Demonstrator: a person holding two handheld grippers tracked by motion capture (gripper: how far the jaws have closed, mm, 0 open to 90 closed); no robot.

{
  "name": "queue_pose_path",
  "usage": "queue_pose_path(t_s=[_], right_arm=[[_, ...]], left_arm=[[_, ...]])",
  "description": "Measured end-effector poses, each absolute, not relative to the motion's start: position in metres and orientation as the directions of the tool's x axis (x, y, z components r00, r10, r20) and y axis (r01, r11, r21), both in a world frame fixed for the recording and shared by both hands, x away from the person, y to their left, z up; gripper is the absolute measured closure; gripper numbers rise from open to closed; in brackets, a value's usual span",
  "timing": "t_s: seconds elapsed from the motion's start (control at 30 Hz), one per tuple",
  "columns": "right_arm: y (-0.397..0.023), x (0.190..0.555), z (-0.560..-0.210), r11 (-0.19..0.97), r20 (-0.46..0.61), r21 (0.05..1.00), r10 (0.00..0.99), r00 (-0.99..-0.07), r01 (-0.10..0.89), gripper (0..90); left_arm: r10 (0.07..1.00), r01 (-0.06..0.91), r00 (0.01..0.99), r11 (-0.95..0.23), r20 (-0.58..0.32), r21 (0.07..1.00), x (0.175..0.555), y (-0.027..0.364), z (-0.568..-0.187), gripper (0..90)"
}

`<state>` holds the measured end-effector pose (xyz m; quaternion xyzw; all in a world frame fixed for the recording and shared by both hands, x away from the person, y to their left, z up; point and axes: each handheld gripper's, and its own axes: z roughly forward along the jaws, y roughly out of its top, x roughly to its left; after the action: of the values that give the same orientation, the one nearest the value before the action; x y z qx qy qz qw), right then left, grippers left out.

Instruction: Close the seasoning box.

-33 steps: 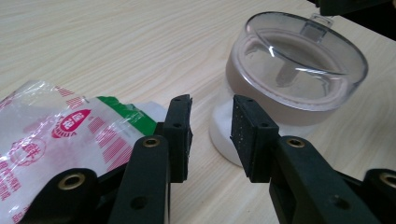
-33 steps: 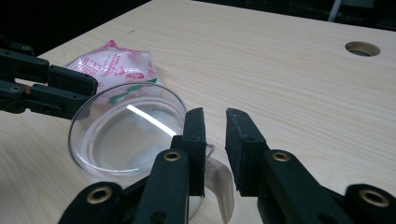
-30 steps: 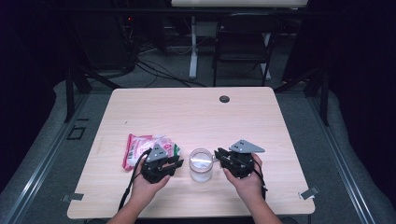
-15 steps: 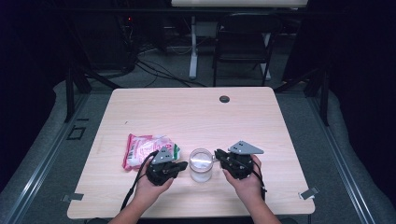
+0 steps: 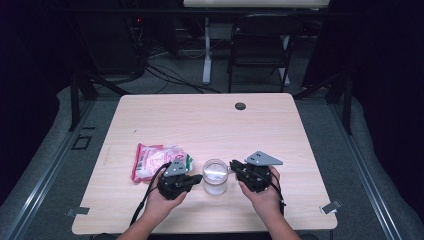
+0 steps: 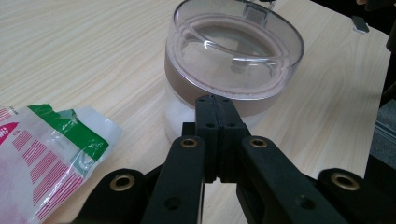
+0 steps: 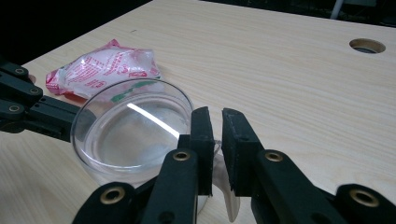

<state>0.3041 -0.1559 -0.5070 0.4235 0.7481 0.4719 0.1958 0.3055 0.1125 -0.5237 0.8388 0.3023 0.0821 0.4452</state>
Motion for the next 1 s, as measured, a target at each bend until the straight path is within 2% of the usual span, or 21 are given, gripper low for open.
queue_pose_path(t_s=[0.37, 0.6, 0.67, 0.73, 0.93, 1.0], right_arm=[[-0.162, 0.299, -0.508, 0.196, 0.096, 0.875, 0.826, -0.555, 0.443, 78.4], [-0.164, 0.289, -0.505, 0.230, 0.060, 0.879, 0.817, -0.574, 0.418, 74.7], [-0.165, 0.283, -0.505, 0.253, 0.037, 0.880, 0.807, -0.590, 0.401, 68.6], [-0.165, 0.282, -0.505, 0.261, 0.033, 0.879, 0.803, -0.595, 0.400, 67.4], [-0.162, 0.275, -0.508, 0.319, -0.006, 0.868, 0.772, -0.635, 0.380, 56.2], [-0.157, 0.272, -0.511, 0.359, -0.043, 0.863, 0.753, -0.656, 0.356, 52.0]], left_arm=[[0.568, 0.428, 0.808, -0.385, -0.156, 0.817, 0.309, 0.113, -0.516, 90.0], [0.540, 0.387, 0.832, -0.398, -0.128, 0.832, 0.310, 0.103, -0.511, 89.3], [0.532, 0.384, 0.836, -0.396, -0.133, 0.834, 0.311, 0.101, -0.510, 88.5], [0.529, 0.377, 0.839, -0.395, -0.128, 0.837, 0.313, 0.100, -0.509, 88.3], [0.526, 0.373, 0.839, -0.372, -0.138, 0.850, 0.316, 0.097, -0.506, 85.3], [0.529, 0.374, 0.837, -0.368, -0.139, 0.851, 0.317, 0.097, -0.505, 81.5]])
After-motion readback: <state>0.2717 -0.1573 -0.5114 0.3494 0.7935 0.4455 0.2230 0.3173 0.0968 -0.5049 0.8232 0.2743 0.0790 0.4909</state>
